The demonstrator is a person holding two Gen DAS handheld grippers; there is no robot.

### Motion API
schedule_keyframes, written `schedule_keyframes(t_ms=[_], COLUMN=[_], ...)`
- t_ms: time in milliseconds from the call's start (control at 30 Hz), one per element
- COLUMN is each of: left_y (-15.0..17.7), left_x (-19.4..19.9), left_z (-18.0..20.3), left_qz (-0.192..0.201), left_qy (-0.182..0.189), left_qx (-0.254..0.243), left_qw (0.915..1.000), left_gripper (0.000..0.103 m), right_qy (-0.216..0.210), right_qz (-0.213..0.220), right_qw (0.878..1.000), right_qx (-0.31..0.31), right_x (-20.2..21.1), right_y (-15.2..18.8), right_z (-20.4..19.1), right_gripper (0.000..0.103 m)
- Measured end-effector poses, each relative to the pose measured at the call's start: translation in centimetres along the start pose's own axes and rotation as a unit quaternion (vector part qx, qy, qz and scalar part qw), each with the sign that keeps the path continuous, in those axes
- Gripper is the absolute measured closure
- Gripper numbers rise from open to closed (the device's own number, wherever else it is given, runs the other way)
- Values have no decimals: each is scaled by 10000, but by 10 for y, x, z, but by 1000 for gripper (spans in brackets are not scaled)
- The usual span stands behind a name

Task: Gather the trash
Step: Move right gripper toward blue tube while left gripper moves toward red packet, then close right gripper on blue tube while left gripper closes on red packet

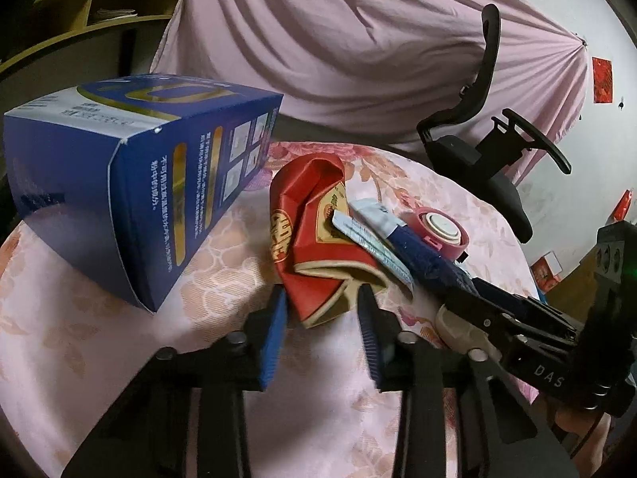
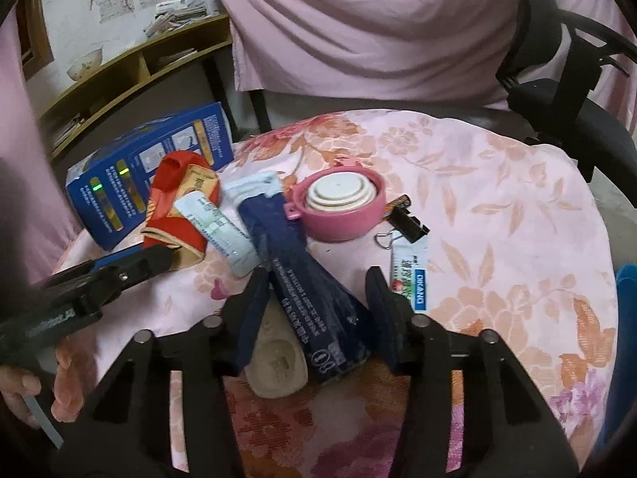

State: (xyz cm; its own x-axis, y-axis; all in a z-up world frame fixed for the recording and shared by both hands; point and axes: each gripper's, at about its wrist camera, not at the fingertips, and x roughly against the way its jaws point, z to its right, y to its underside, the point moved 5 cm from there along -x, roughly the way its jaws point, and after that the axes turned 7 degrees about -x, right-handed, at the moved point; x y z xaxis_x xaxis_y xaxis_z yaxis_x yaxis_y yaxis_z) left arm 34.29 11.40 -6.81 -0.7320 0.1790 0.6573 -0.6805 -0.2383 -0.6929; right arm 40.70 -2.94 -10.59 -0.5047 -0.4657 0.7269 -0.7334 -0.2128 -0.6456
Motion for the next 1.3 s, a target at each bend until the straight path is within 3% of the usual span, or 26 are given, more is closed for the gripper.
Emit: schedule_keyframes(t_ms=[400, 700, 1067, 1300], left_y=[-1, -1, 4, 8], left_x=[7, 22, 38, 55], left_z=[8, 20, 35, 49], left_qz=[209, 677, 1231, 1766], left_qy=[144, 102, 58, -68], left_qx=[-188, -438, -820, -1122], left_qw=[9995, 9967, 9890, 9779], left_gripper=[92, 96, 97, 97], right_qy=[-480, -517, -640, -703], right_qz=[73, 310, 1077, 1621], right_qw=[9981, 9976, 9920, 9842], right_qx=[-384, -338, -131, -100], right_x=[12, 25, 55, 74], right_y=[8, 12, 12, 10], right_z=[5, 3, -3, -3], right_gripper=[55, 65, 66, 66])
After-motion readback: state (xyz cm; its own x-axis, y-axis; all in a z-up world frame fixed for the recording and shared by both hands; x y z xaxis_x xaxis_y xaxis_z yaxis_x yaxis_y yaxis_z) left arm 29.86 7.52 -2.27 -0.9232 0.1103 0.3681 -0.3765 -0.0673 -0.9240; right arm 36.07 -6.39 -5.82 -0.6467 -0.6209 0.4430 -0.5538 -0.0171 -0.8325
